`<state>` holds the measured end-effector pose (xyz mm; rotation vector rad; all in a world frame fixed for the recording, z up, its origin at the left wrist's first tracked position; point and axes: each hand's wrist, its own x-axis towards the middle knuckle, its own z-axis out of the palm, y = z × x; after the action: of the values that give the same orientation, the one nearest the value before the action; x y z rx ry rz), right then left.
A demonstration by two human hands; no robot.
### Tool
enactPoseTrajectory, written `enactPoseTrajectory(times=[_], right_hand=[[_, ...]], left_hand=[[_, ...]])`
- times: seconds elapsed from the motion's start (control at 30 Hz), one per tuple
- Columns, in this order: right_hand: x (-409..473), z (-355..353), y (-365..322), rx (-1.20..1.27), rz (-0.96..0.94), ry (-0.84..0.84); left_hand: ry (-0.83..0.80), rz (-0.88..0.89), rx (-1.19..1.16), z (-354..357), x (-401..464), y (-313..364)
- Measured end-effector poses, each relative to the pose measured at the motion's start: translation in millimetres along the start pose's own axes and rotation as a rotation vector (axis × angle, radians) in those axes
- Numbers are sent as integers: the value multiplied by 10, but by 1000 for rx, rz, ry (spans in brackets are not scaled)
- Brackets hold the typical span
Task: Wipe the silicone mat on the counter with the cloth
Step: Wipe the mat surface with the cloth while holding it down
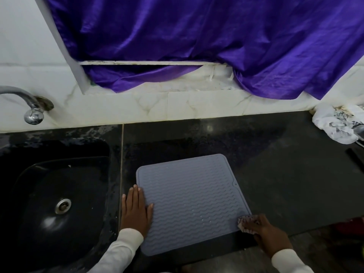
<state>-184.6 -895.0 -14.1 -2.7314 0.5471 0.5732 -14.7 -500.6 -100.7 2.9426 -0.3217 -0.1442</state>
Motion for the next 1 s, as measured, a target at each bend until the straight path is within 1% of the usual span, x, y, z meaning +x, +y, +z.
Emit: enactPoseTrajectory(times=[0.03,0.07,0.1,0.17,0.23,0.27,0.33,0.4,0.47,0.53,0.67,0.73,0.83,1.0], right_hand=[[-19,-19,10,24,49,-13],[-29,-34,1,34,56,-7],[-69,-65,-57,38,47,-20],[-75,-13,-105,65,16,16],[-80,83,-259,0,5,-14],[-87,175,-371,-30,-34,-29],[-100,425,-599,2,-98,-39],[-183,563,-849,27,-143,-101],[-253,608,-1019,-4,-169,-84],[-269,656,-945,10,-201,-46],[-247,607,-485,26,-220,74],[-213,421,-332,-2,-171,93],[-153,184,-105,-69,-77,70],[-35,74,107,-84,32,121]], left_hand=[[-1,-1,5,-1,-7,-2],[-3,-3,7,-6,-7,-2],[-6,-5,5,-12,-9,-1],[-10,-6,0,-28,-2,6],[-1,-7,-7,-30,0,25],[-4,-8,-14,-34,-4,24],[-10,-10,-17,-34,-8,17],[1,-9,-15,-23,-3,24],[6,-5,-31,-12,-6,38],[17,-3,-20,3,-3,31],[28,-12,-10,20,4,17],[22,-15,-8,20,3,20],[21,-14,-10,21,8,7],[6,-5,-13,16,13,-15]])
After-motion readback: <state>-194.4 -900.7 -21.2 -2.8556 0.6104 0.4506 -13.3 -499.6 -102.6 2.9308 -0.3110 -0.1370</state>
